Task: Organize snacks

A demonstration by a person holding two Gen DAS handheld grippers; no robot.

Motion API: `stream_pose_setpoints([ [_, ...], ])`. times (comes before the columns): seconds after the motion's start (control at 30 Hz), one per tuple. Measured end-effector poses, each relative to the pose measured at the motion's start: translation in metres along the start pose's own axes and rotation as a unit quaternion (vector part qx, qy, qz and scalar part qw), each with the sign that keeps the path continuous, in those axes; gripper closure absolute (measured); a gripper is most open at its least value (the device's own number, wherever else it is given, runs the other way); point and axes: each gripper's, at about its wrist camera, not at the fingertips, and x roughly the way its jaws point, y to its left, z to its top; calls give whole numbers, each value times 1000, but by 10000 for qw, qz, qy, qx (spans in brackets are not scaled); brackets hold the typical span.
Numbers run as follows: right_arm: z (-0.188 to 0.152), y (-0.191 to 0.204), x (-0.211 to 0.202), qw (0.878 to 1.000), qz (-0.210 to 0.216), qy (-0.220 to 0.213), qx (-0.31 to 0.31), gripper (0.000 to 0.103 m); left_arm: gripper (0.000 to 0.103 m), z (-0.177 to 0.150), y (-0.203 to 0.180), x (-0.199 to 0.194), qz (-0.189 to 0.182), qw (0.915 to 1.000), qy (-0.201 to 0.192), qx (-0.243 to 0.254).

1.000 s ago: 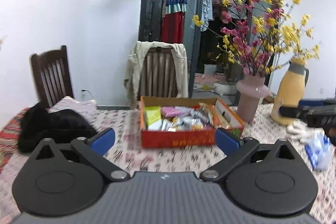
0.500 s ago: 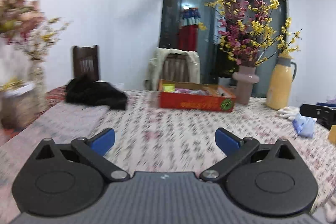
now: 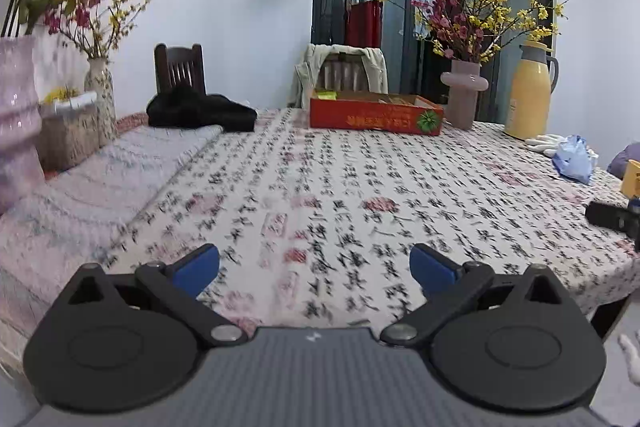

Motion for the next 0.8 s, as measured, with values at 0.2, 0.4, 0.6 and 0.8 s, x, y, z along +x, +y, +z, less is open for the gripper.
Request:
stream_pose_setpoints([
  [0.2,-8,6,-15,9996,61,88,269,0,0,5,-7,-17,75,9993,-374,65],
  [0.4,2,12,-17,9996,155,-93,196,0,0,9,-12,-19,29,9986,-481,209],
  [0.6,6,15,-19,9996,207,-178,113,0,0,11,-13,-19,18,9983,-537,225],
  [0.8,9,16,-21,9995,197,-221,94,0,0,12,-13,-20,24,9980,-578,236],
])
